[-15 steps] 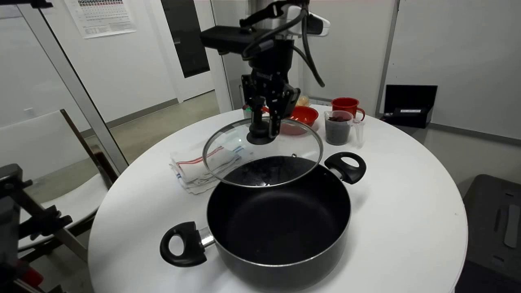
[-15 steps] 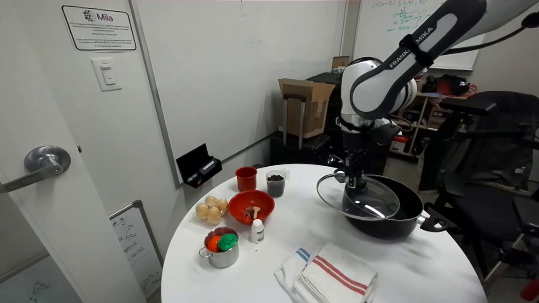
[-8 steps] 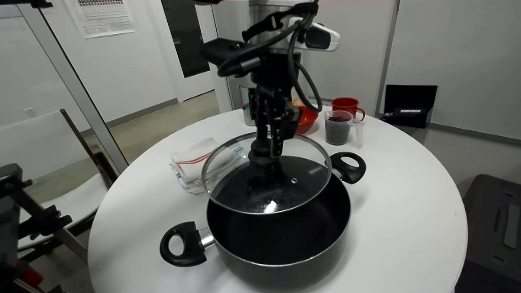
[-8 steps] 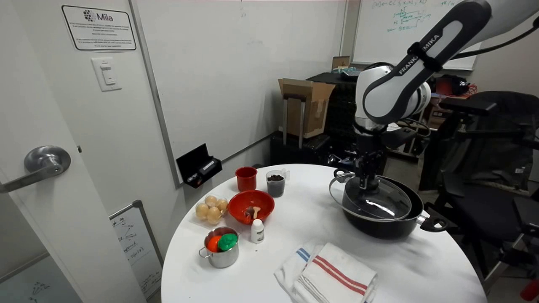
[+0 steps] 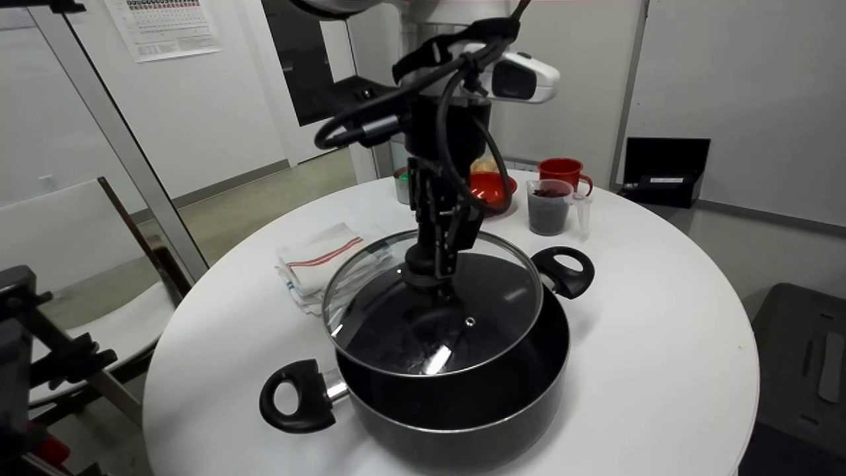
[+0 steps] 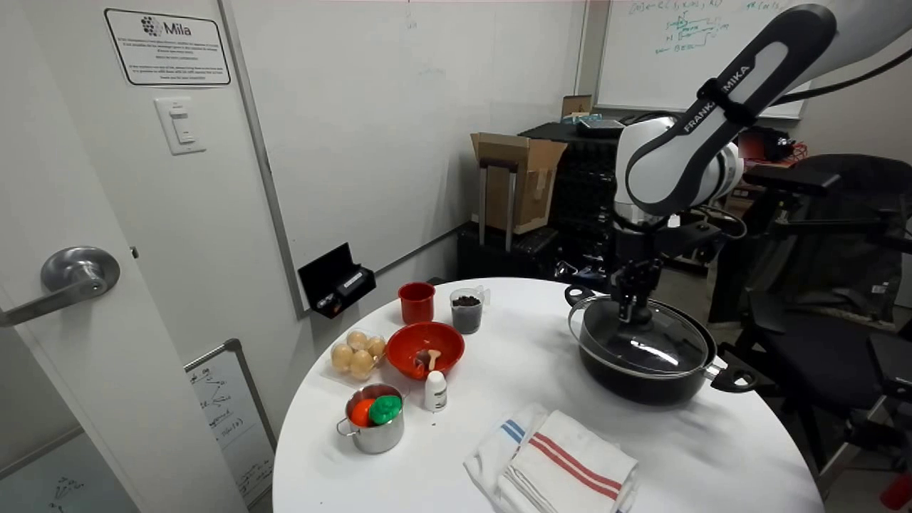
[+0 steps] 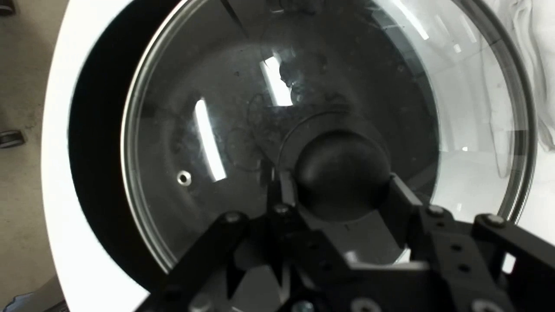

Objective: Pick up the lid and cover the pot

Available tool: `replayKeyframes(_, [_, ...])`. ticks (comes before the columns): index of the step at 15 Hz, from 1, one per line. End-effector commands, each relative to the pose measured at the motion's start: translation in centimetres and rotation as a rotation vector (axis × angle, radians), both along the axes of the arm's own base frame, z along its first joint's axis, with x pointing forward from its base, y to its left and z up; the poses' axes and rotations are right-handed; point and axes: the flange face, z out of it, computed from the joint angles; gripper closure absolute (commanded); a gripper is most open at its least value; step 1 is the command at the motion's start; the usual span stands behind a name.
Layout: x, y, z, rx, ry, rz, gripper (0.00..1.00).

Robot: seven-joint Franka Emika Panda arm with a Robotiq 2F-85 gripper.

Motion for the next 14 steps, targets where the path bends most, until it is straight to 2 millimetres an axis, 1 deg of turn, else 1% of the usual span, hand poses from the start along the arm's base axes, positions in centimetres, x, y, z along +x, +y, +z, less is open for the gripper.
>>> replayKeyframes(1, [-0.9, -0.6, 1.6, 0.017, -0.035, -0.063, 0.76])
replayKeyframes(14, [-1.2, -3.1, 0.8, 0.079, -0.045, -0.193, 0.76])
